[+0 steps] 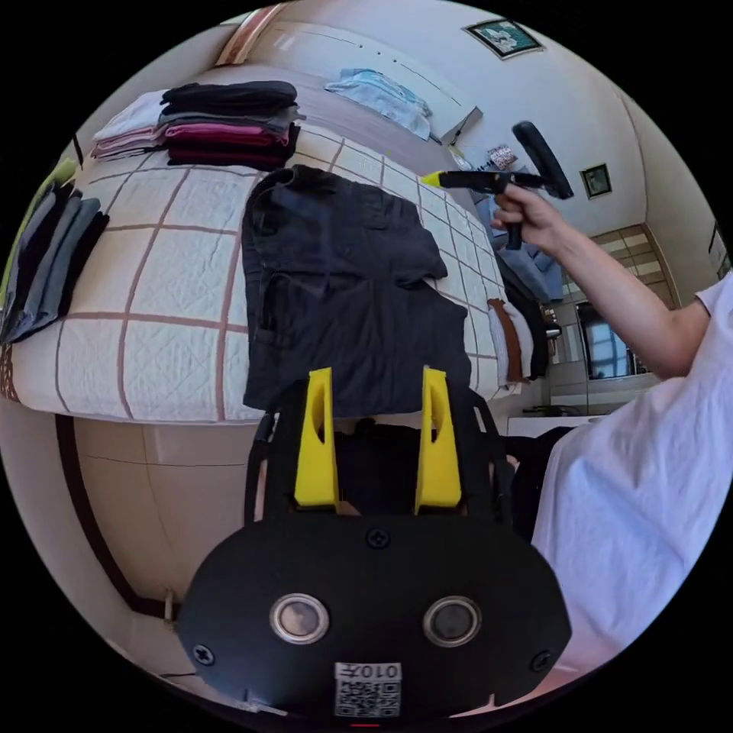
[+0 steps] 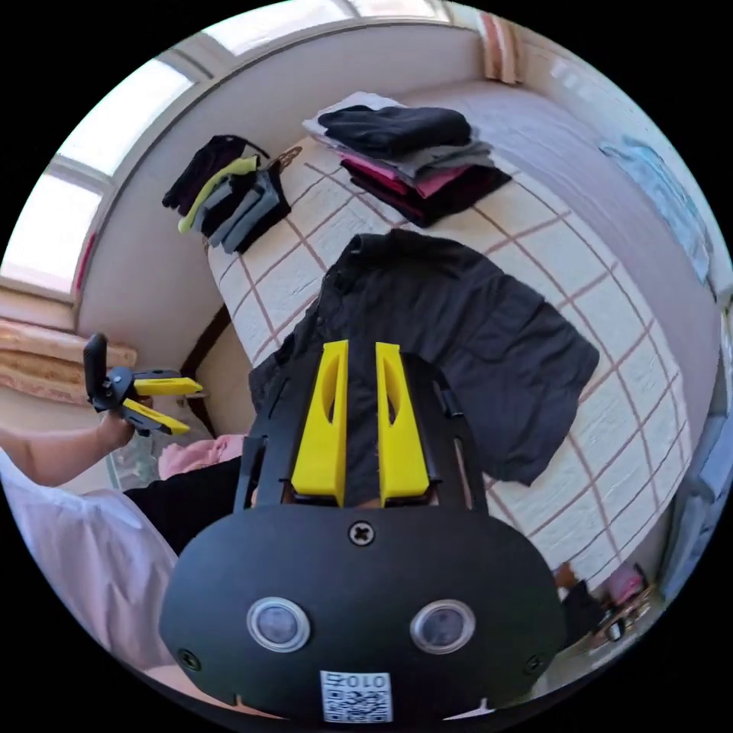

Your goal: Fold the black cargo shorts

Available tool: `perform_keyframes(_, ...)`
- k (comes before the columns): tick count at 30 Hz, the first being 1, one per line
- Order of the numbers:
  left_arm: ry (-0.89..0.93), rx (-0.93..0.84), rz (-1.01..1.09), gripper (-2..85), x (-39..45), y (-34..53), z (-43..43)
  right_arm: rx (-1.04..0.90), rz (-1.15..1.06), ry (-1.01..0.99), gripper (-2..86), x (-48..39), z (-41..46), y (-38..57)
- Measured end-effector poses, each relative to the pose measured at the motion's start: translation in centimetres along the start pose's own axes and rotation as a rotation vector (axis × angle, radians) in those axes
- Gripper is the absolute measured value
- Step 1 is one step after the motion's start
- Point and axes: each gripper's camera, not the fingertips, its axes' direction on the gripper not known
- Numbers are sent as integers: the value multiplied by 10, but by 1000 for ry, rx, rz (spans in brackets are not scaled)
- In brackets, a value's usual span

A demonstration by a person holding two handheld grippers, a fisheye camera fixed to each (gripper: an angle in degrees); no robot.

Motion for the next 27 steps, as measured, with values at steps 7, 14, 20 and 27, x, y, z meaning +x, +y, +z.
perform_keyframes(7,-79,-31,-7,158,-52,-91,-12,77,521,87,95,130,-9,265)
perform_keyframes(14,-96,154,-149,156,-88,-185,-52,40,737,79,123,164,34,397)
perform_keyframes(20,-236,161,-116,155,-83,-271,-62,187,688,130,128,182,21,389)
perform_keyframes(27,-388,123,-72,128,-95,-342,-55,258,682,100,130,269,24,366)
